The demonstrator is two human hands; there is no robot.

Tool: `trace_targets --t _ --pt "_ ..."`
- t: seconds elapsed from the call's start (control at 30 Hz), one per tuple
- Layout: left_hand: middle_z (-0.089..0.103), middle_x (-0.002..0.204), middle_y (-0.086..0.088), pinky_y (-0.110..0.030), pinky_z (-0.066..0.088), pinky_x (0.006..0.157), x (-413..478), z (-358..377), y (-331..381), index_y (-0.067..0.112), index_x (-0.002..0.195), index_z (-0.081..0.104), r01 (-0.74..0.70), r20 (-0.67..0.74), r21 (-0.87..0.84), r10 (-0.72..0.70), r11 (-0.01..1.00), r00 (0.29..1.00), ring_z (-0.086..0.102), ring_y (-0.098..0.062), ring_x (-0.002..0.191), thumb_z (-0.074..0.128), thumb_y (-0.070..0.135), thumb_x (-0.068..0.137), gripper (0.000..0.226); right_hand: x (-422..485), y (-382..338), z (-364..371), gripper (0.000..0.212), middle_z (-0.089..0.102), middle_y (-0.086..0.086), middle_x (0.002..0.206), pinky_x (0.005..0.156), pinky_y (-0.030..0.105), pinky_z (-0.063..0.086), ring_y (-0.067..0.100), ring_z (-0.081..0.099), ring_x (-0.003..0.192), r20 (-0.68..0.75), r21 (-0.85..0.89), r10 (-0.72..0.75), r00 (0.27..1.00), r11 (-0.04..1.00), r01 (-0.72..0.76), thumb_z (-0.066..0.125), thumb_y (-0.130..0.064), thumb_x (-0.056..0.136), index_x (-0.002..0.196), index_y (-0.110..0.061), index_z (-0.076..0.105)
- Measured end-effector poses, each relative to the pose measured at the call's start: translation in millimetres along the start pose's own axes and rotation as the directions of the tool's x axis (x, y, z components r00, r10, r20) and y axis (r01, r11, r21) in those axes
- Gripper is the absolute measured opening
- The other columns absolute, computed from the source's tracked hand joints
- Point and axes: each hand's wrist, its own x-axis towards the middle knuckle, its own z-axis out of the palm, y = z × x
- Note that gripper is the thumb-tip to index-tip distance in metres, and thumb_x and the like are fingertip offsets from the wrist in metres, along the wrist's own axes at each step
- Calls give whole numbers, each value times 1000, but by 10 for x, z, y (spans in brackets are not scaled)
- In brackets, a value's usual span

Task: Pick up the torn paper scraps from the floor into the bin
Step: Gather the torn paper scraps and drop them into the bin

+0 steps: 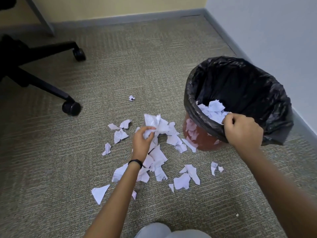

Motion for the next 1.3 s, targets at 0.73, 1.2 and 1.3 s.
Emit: trace_targets --t 0.73,1.2,1.3 --pt "36 144 -7 -35 32 108 206 -688 276 19 139 37 -98 173 244 56 965 983 37 -16 129 57 26 92 51 -28 -15 -16 40 55 18 64 57 33 32 31 41 57 2 -3 4 1000 1000 -4 36 -21 90 73 1 64" --pt "-31 152 -13 -68 17 106 -292 -1904 -1547 31 148 -11 244 164 823 -626 514 763 -22 -42 140 73 47 75 113 46 -348 31 21 52 10 85 79 25 41 22 50 80 -229 291 -158 961 931 222 45 -8 85 103 -7 56" --pt "-33 151 -12 -69 18 105 -238 -1901 -1556 33 148 -13 245 162 831 -639 499 752 -23 -42 140 74 48 74 115 -33 -878 93 17 53 12 88 74 5 31 6 42 78 -367 353 -387 846 783 512 46 6 88 99 4 59"
